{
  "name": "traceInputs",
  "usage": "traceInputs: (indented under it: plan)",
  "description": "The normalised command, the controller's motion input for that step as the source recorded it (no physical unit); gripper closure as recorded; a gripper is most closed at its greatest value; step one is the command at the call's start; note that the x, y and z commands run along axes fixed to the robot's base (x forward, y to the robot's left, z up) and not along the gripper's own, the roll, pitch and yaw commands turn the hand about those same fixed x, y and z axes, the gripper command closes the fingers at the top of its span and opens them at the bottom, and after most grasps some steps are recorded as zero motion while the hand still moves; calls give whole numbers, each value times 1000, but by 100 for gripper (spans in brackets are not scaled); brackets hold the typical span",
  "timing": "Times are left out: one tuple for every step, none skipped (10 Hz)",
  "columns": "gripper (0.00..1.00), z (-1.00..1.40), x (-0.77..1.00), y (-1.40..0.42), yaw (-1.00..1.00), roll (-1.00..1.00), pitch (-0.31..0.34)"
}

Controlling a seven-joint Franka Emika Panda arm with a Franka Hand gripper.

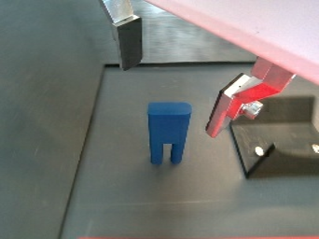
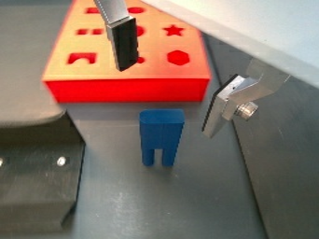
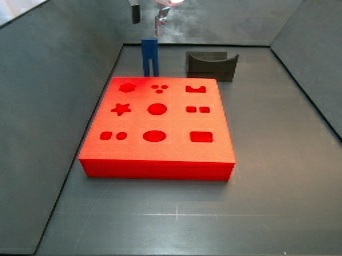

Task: Pick up the square-circle object. Move up. Rotate the square-circle object. Place the square-circle object on the fixture. Regrasp the square-circle object. Move to above the board. Insert the square-circle object.
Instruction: Rotate the square-circle object.

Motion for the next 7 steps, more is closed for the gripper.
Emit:
traceInputs:
  plan:
    - [0, -23, 40, -1, 1000, -48, 4]
    - [0, -23, 40, -1, 1000, -52, 4]
    - [0, -23, 40, -1, 1000, -57, 4]
    - [0, -23, 40, -1, 1000, -68, 5]
    - [0, -23, 40, -1, 1000, -73, 5]
    - [0, -23, 40, -1, 1000, -87, 6]
    - [0, -23, 40, -1, 1000, -107, 8]
